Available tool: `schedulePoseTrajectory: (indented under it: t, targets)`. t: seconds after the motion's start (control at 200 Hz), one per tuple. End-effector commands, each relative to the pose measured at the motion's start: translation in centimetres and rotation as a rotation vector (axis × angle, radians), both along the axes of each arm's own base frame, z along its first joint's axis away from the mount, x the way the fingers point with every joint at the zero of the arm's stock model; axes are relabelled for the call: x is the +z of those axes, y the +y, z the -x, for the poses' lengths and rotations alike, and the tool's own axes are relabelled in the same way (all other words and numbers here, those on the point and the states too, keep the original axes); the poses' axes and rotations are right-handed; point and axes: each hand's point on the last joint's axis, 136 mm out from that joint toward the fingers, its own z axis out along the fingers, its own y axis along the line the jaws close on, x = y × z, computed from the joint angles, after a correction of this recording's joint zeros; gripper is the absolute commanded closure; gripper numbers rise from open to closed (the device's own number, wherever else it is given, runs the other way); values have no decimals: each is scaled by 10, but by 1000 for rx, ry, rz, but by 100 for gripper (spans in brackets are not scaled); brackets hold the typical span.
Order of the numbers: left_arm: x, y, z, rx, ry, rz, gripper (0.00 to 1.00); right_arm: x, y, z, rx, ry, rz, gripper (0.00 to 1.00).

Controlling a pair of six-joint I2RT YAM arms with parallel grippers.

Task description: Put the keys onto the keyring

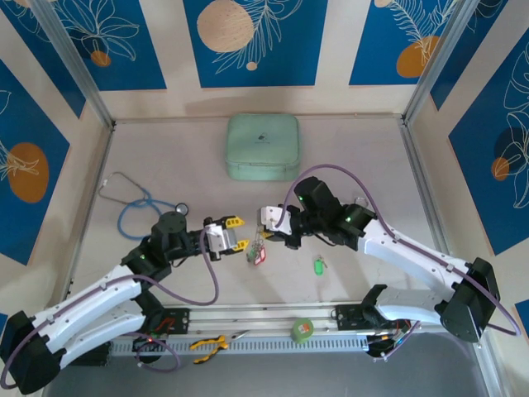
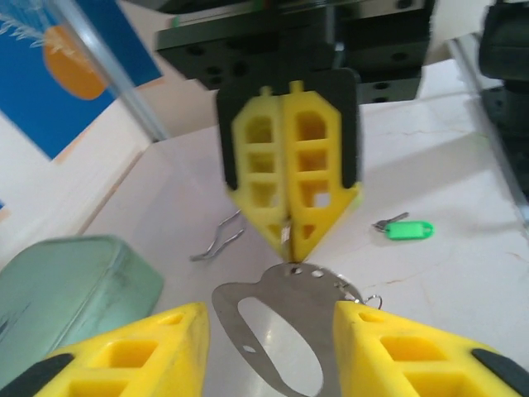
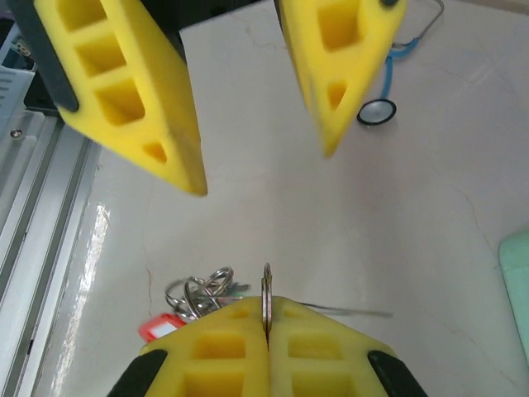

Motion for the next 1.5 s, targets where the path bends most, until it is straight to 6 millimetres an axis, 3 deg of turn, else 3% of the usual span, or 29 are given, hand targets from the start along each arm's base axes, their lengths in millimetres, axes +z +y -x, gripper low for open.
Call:
schedulePoseTrajectory:
  t: [0.0,0.585,0.785,0.88,0.98,1.05,1.21,1.34,1.496]
  targets:
    - [17,-12,14,-134,-47,38,60,19,9,8,77,-65,-103,100]
    - [11,-20,8,-142,-13,48,81,15,16,24,165,-108,-120,100]
    - [12,-20,8,-141,-18,53,100,14,17,25,168,-109,-114,100]
    - [12,-19,7,-129,-27,53,100,9,15,23,155,-121,-98,100]
    - [13,-17,2,-94,-31,45,100,3,7,15,103,-146,-62,75]
    - [10,-14,-2,-64,-19,19,100,1,-2,10,64,-154,-36,68]
    - [3,-12,-5,-30,28,-55,100,-1,-12,8,32,-159,15,67]
    - [-4,-12,-4,-25,69,-104,100,3,-5,11,48,-169,-1,68]
    - [-6,-14,-1,-36,90,-126,100,4,4,2,19,-185,4,69]
